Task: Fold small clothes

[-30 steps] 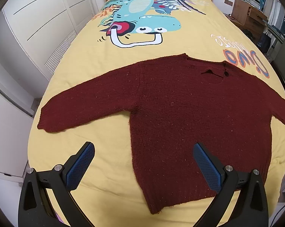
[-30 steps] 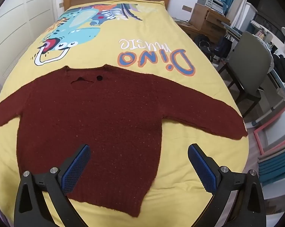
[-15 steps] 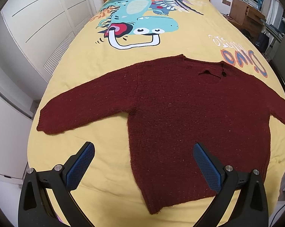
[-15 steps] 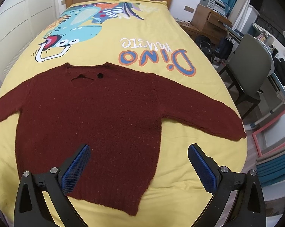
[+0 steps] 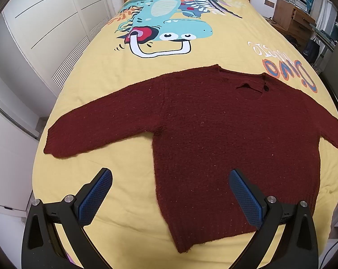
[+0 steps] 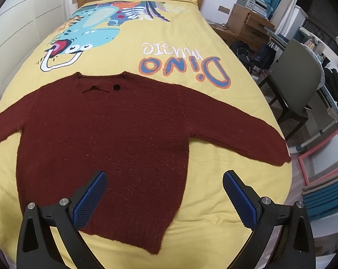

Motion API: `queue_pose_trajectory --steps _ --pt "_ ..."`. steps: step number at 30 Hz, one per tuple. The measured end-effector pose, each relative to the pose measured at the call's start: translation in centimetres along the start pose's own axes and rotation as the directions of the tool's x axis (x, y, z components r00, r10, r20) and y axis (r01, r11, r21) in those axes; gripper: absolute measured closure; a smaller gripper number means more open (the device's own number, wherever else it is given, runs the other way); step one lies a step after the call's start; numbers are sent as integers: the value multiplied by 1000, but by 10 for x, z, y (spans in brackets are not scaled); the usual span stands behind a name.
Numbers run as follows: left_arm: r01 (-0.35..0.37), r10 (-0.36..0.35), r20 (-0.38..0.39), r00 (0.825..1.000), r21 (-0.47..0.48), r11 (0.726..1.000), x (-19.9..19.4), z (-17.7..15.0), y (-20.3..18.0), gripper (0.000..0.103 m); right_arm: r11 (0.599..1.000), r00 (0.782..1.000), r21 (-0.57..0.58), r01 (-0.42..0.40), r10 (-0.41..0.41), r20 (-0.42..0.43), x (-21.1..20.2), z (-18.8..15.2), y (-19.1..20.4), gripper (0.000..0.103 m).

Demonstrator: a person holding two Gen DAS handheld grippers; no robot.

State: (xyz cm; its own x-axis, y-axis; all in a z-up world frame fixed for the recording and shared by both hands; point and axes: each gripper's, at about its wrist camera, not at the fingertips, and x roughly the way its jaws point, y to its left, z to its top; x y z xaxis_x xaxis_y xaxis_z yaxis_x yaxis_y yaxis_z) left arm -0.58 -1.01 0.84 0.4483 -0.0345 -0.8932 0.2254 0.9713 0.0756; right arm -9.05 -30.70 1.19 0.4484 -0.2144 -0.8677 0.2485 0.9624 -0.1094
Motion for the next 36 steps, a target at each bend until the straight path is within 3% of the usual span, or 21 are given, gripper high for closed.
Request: queue_pose_trajectory --steps 36 --pt "6 -6 -21 1000 23 1000 4 -1 -5 1 1000 1000 -12 -10 9 -24 4 -3 -2 1"
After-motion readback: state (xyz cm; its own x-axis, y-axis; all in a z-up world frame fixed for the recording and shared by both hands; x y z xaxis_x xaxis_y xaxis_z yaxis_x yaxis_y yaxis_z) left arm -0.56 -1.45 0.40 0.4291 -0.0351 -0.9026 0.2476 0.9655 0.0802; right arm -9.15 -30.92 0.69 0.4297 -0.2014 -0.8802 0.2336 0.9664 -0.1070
